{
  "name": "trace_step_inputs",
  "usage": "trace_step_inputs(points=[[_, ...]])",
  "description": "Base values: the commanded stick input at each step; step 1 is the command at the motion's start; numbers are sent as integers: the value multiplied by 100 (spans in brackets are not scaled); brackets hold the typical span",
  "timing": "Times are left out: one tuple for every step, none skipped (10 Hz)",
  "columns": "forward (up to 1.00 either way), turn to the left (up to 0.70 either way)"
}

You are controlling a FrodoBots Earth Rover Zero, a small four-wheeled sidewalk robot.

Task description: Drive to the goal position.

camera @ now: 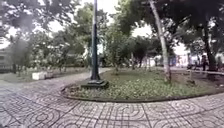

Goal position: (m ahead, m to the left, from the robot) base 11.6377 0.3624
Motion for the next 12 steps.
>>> trace_step_inputs(points=[[0,45],[0,45],[0,45],[52,36],[100,27],[100,27],[100,27],[100,27],[100,27],[100,27],[100,27],[100,27]])
